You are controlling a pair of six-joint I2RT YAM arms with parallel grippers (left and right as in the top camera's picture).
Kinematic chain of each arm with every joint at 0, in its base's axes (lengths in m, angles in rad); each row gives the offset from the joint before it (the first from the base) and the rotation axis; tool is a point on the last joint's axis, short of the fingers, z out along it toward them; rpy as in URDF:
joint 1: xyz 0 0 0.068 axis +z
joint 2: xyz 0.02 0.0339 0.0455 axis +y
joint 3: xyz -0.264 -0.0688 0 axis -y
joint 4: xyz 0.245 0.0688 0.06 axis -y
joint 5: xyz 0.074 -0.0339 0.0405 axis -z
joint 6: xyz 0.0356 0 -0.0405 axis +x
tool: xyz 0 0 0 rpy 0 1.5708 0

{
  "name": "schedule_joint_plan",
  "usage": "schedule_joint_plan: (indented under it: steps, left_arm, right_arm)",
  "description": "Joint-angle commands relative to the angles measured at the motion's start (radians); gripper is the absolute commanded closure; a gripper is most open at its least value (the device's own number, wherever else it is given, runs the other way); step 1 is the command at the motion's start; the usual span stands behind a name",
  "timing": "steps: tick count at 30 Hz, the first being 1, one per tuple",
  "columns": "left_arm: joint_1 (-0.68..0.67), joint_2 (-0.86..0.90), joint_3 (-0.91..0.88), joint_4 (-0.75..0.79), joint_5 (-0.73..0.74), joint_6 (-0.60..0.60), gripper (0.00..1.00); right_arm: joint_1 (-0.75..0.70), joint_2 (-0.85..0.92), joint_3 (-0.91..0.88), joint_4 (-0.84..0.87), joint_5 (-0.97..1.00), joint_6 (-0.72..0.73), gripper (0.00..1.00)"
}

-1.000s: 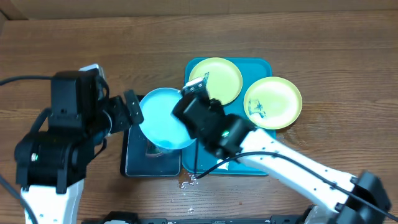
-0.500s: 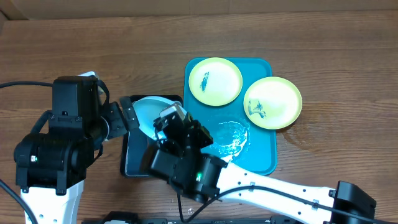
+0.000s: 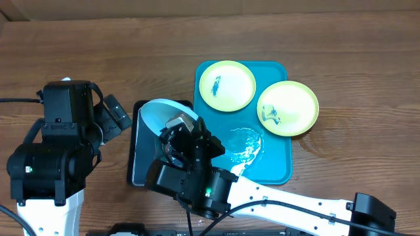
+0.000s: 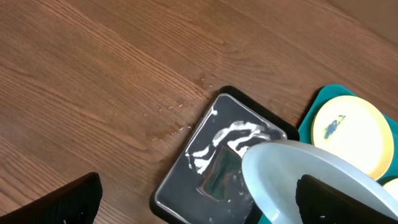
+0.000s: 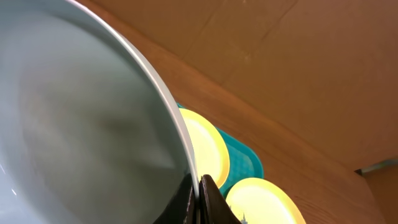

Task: Clean dirty plates on tray and stack at the side
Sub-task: 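Lift the white plate with the right gripper and tilt it over the black tray, then carry the white plate right and set it on the table beside the tray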

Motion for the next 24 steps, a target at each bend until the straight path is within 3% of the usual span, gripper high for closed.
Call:
schedule_joint_plan:
  steps: [1,24]
  left_arm:
    - [0.005,0.005,0.022,-0.005,-0.024,-0.027,0.0]
    - [0.005,0.097,0.022,-0.005,-0.024,-0.027,0.0]
  right_arm:
    - [0.005,-0.011,0.017,0.01,0.067,0.002,0.96]
    - [0.033,-0.011,0.017,0.007,0.101,-0.019,0.96]
